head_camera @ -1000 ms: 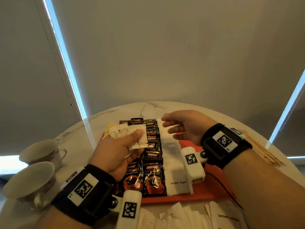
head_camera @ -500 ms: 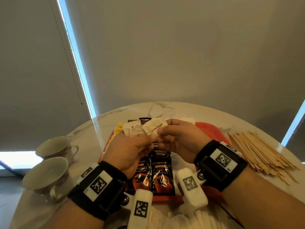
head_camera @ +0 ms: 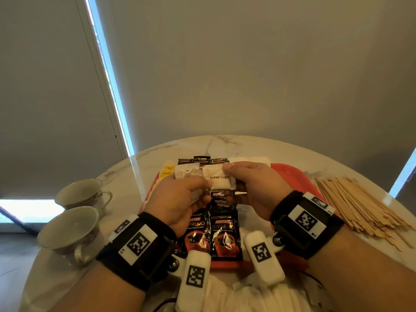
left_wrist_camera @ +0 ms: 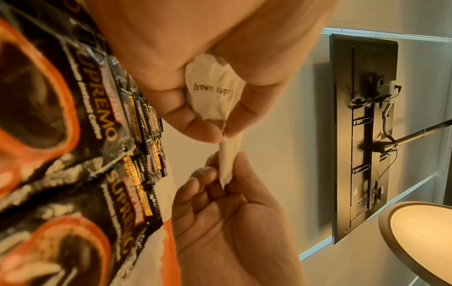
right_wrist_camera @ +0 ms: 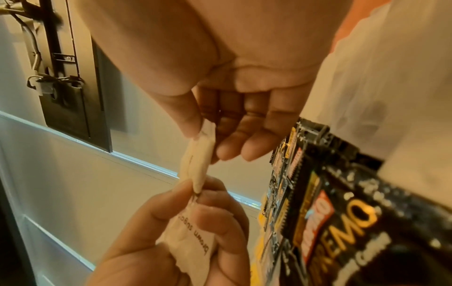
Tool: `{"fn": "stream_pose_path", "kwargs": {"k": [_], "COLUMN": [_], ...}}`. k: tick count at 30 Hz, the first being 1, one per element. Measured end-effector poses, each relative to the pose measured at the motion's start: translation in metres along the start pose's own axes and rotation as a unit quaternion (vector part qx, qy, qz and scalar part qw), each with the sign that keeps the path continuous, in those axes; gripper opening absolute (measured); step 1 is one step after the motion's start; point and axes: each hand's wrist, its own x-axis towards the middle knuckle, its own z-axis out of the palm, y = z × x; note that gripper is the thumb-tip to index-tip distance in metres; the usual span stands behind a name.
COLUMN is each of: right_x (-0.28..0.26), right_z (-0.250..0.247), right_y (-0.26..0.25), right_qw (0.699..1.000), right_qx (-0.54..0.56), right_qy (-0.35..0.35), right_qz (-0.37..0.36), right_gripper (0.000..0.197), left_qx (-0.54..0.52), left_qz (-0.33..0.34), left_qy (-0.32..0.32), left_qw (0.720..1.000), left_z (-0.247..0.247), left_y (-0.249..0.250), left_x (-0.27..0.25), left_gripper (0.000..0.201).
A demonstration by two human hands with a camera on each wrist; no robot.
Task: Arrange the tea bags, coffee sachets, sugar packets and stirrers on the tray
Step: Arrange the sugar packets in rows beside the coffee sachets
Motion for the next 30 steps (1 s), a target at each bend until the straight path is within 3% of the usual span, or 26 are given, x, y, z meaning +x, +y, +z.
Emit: {"fn": "stream_pose_path", "kwargs": {"k": [6, 10, 17, 19, 22, 25, 30], "right_x": [0.003, 0.002, 0.0, 0.003, 0.018, 0.043, 0.076], "right_z": [-0.001, -0.007, -0.007, -0.014, -0.039, -0.072, -0.112], "right_y": [0.0, -0.001, -0.003, -0.009, -0.016, -0.015, -0.014], "right_qw": [0.999, 1.0, 0.999, 0.999, 0.992, 0.975, 0.946], "right_qx": [0.021, 0.004, -0.031, -0.023, -0.003, -0.029, -0.161], "right_qy": [0.034, -0.019, -0.016, 0.015, 0.127, 0.213, 0.232], "right_qz": [0.017, -0.022, -0.022, -0.018, 0.003, 0.056, 0.16], "right_gripper": [0.032, 0.008, 0.017, 0.012, 0.009, 0.011, 0.008], "left_qx": [-0.021, -0.036, -0.039, -0.051, -0.079, -0.117, -0.136], "left_qz": [0.007, 0.014, 0.013, 0.008, 0.001, -0.01, -0.019], "left_qy": [0.018, 0.039, 0.031, 0.029, 0.023, 0.019, 0.023], "left_qw": [1.0, 0.999, 0.999, 0.998, 0.997, 0.993, 0.99], "left_z": [-0.001, -0.003, -0.002, -0.001, -0.001, -0.002, -0.003], "left_y": [-0.001, 0.0, -0.003, -0.001, 0.002, 0.003, 0.002], "left_x": [0.0, 0.003, 0.003, 0.003, 0.002, 0.0, 0.0], "left_gripper": [0.032, 0.031, 0.022, 0.018, 0.013, 0.03, 0.043]}}
